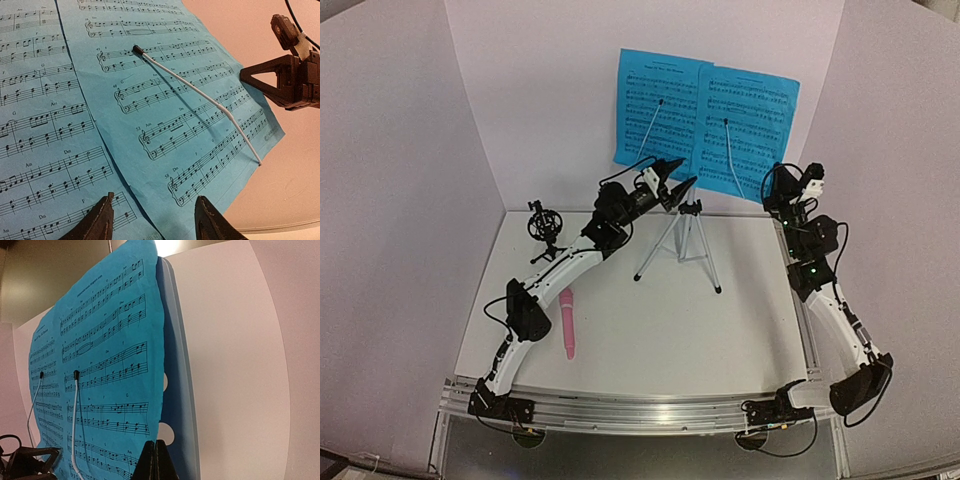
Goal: Set up the instrument practice props
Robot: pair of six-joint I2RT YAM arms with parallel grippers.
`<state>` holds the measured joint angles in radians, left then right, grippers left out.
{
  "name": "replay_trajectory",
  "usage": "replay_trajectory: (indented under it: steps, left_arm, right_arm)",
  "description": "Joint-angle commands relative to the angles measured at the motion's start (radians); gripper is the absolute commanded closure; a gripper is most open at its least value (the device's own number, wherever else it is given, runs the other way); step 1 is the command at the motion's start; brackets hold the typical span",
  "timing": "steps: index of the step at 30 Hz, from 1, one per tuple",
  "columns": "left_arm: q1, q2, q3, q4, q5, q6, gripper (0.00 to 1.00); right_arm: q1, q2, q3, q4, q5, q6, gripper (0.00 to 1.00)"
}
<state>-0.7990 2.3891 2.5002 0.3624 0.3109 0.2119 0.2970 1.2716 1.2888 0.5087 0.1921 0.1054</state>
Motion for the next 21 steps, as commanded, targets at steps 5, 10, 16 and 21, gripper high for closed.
replay_trajectory:
  steps: [5, 10, 16, 21]
  left_arm:
    - [0.004, -0.117, -0.051, 0.077, 0.022, 0.055, 0.46]
    - [0.004, -0.116, -0.061, 0.066, 0.05, 0.061, 0.47]
    - [0.004, -0.113, -0.063, 0.062, 0.047, 0.059, 0.48]
    - [0.004, -0.109, -0.061, 0.045, 0.046, 0.06, 0.49]
  right_arm:
    - [-0.005, -0.047, -0.008, 0.045, 0.057, -0.026, 1.0]
    - [-0.005, -0.052, -0.019, 0.061, 0.062, -0.02, 1.0]
    - [-0.005, -0.037, -0.016, 0.062, 0.038, 0.002, 1.0]
    - [-0.005, -0.019, -0.023, 0.072, 0.034, 0.035, 1.0]
